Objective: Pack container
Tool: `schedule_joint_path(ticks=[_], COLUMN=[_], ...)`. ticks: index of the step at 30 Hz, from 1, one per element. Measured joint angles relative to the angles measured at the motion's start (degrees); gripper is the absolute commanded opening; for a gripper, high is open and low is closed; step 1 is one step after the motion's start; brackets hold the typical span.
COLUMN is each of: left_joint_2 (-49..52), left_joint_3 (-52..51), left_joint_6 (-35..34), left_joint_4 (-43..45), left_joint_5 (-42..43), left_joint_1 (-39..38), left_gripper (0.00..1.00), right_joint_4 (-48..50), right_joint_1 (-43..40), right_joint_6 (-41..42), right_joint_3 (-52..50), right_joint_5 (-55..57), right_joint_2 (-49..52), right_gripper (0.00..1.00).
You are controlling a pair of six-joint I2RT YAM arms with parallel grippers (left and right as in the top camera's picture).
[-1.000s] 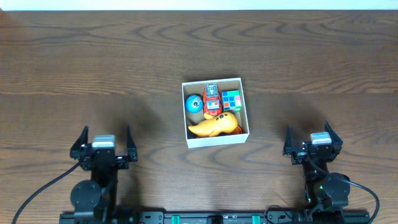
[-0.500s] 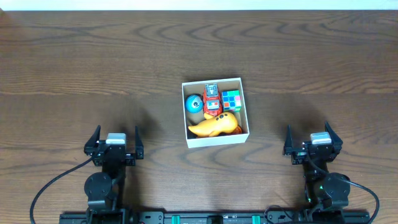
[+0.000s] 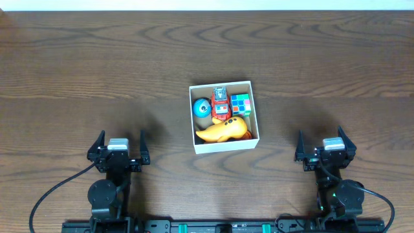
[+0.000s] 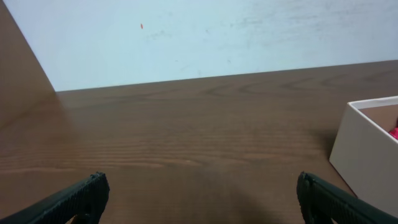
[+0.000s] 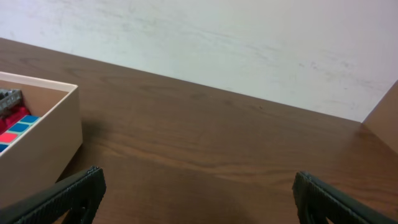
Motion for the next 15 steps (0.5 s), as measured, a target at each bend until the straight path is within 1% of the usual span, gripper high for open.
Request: schedule_joint_path(ticks=[15], left_joint_2=[0.0], left_joint_3=[0.0], left_joint_6=[-0.5], left_joint_4=[0.0], left_joint_5=[0.0], left_joint_1=[0.0], left_gripper=[0.98], right_joint_4=[0.0], right_joint_1=[0.0], right_joint_6=[0.0], right_joint_3=[0.0], right_joint_5=[0.0], right_joint_2=[0.0], right_gripper=[0.99])
